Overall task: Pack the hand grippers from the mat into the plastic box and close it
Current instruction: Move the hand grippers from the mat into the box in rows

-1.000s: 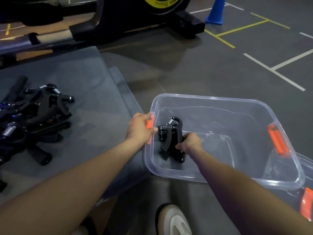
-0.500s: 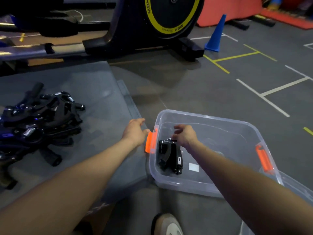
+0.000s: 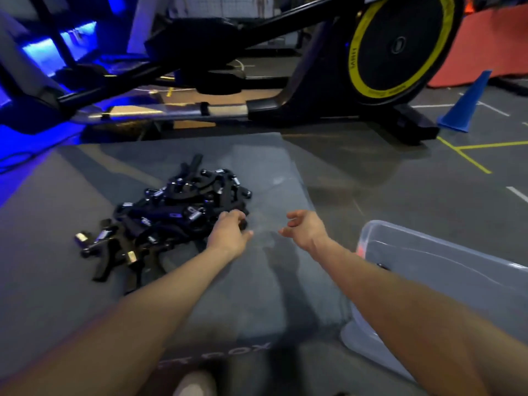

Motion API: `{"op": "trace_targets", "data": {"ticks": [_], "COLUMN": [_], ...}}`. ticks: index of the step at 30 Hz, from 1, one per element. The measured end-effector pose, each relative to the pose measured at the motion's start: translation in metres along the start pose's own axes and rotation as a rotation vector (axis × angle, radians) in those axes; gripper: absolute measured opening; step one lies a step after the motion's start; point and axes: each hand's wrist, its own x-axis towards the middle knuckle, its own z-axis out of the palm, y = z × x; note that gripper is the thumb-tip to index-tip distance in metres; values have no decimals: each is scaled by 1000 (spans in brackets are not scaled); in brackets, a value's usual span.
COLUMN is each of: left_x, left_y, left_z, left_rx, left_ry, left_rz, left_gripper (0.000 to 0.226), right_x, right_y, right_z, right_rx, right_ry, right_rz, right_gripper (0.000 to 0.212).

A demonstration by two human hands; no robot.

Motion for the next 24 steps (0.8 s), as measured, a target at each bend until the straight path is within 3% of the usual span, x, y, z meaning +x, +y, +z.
{"op": "trace_targets", "data": {"ticks": [9, 17, 24], "left_x": [34, 66, 80], "left_y": [-58, -63, -52], "left_z": [-56, -44, -41], "left_rx": [184, 288, 237], "left_ry": [298, 235, 257], "left_rz": [-1, 58, -7], "left_gripper": [53, 57, 38], "right_x": [27, 53, 68], "right_y": [-41, -42, -39], "right_z": [83, 93, 85], "right_rx": [-66, -151, -130], "right_ry": [-66, -2, -22], "right_rz": [-148, -216, -184], "right_gripper": [51, 48, 50]}}
